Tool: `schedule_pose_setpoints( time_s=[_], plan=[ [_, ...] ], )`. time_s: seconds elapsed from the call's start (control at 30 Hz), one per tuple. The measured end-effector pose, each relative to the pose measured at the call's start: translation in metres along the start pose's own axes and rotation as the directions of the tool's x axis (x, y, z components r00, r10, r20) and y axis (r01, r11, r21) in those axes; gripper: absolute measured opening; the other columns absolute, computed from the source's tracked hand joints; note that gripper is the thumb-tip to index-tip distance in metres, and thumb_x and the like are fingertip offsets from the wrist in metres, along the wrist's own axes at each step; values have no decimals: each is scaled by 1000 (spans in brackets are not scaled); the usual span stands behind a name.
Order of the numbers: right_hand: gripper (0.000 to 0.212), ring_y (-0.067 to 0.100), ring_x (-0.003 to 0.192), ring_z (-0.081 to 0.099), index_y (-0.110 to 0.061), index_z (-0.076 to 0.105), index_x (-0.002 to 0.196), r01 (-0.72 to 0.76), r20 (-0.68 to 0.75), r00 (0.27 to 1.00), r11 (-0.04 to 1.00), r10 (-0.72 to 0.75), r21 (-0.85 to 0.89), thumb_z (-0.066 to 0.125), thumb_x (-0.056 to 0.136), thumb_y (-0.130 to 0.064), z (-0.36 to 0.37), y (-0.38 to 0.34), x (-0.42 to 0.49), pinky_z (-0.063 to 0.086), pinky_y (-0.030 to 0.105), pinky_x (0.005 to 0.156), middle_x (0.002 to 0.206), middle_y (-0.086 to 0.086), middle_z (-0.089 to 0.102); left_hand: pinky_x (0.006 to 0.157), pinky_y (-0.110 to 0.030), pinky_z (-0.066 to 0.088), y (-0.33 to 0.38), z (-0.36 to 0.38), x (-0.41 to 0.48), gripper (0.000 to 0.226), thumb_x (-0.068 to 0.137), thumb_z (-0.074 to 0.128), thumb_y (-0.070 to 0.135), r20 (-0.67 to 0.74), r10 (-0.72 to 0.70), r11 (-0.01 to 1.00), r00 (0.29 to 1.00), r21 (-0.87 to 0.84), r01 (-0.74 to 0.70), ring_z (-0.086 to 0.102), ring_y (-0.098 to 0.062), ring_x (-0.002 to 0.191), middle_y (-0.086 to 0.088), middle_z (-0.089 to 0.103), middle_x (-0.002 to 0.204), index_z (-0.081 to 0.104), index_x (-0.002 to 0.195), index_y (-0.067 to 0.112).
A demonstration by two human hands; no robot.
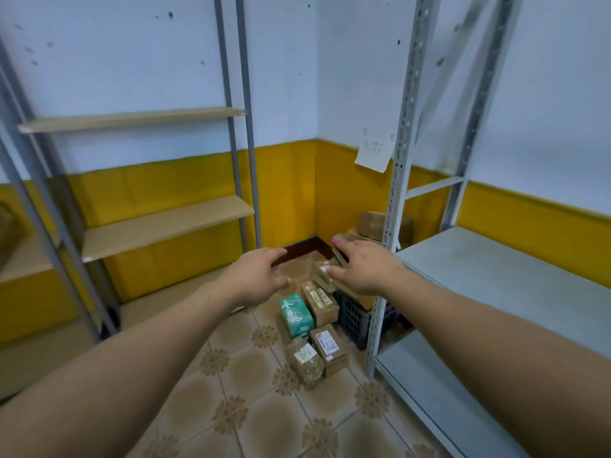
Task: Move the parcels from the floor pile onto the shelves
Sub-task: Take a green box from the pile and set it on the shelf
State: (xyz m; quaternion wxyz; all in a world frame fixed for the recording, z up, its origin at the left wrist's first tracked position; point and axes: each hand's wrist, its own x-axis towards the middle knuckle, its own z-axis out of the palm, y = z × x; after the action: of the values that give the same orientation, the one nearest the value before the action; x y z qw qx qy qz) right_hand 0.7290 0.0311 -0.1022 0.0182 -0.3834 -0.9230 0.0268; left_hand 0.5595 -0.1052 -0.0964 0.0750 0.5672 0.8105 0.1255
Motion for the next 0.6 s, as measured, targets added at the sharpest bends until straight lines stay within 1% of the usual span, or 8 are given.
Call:
schedule_pose_setpoints(
  time_s=[0.13,0.23,0.3,0.37,0.47,0.6],
  plan=[
    [71,32,132,43,-19,33,150,10,25,1000,999,-11,32,40,95,-63,1,15,79,41,46,104,146,12,46,113,-34,28,-17,-1,65,68,92,61,42,30,-32,999,999,12,32,31,-19,141,2,34,155,30,150,24],
    [74,32,135,40,-18,29,152,-13,51,999,997,9,81,39,95,-64,7,22,133,42,46,103,150,10,42,113,-33,27,-37,3,105,69,92,60,42,58,-41,999,998,22,40,30,-19,141,1,33,155,29,151,24],
    [73,33,133,41,-17,31,150,-28,83,996,995,19,99,40,95,-64,17,24,166,43,46,102,148,12,44,114,-35,28,-56,11,133,69,92,60,43,87,-53,998,995,19,52,30,-20,141,1,33,155,29,151,24],
    [69,33,127,46,-16,36,144,-51,110,993,992,38,118,42,94,-63,33,24,203,45,45,97,141,13,49,114,-35,29,-80,23,164,70,91,61,43,106,-68,998,992,-3,69,31,-21,141,0,34,155,29,150,24],
    [74,34,128,48,-18,34,149,-99,161,984,989,80,109,41,93,-66,60,23,246,45,45,100,144,14,47,110,-33,30,-113,44,202,68,91,61,41,142,-69,997,988,-20,72,35,-22,138,-3,37,153,32,150,23],
    [74,35,128,47,-19,33,150,-184,241,958,976,153,113,40,93,-66,105,18,317,44,45,100,147,15,45,110,-29,29,-176,78,266,69,92,62,38,267,-72,989,961,-105,104,34,-21,139,-3,33,155,30,150,22]
  ],
)
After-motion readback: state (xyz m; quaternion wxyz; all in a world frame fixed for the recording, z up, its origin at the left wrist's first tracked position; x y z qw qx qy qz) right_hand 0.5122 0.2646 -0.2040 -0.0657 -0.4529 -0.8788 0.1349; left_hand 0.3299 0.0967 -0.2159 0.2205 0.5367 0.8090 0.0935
